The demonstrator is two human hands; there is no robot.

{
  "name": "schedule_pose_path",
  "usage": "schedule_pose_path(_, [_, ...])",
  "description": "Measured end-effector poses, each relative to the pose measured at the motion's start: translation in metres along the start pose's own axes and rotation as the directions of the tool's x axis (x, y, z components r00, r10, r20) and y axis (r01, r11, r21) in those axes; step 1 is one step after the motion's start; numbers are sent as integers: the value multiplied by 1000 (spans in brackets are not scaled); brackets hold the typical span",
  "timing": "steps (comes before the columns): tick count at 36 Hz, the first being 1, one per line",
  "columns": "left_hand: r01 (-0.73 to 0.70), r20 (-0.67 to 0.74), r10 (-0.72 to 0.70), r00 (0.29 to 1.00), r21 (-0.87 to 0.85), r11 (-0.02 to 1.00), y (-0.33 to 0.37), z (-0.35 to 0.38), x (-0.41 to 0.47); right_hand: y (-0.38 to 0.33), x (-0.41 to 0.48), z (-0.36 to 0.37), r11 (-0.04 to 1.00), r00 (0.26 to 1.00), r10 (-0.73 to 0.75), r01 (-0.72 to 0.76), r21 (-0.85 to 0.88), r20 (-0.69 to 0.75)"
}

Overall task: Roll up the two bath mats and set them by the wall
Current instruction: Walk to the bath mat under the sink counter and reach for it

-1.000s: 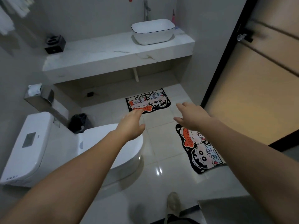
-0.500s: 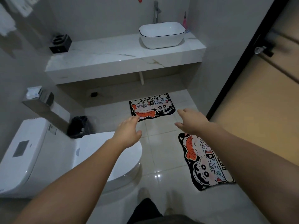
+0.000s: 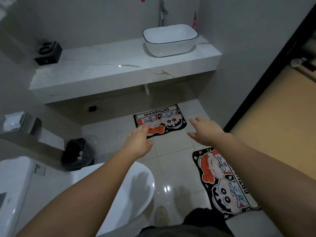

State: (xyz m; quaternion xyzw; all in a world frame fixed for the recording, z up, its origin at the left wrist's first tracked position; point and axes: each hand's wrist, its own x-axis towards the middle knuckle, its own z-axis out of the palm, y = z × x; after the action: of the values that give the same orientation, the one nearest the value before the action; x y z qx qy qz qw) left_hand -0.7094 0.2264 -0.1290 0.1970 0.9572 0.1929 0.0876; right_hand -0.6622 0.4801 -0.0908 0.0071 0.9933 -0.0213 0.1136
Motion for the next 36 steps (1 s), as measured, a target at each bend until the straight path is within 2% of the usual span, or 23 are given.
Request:
schedule_pose_path(5, [-25, 28, 24, 999, 3, 1000, -8, 1, 35, 13, 26, 1, 998, 999, 51, -51, 21, 10])
schedule_pose_path(13, [6, 62, -5, 998, -16, 1000, -9, 12, 91, 41, 79, 3, 999, 999, 45, -46, 28, 27])
schedule_pose_path(36, [193, 54, -191, 980, -42, 980, 21, 41, 267, 155, 287, -16, 986, 972, -165, 165, 11, 169])
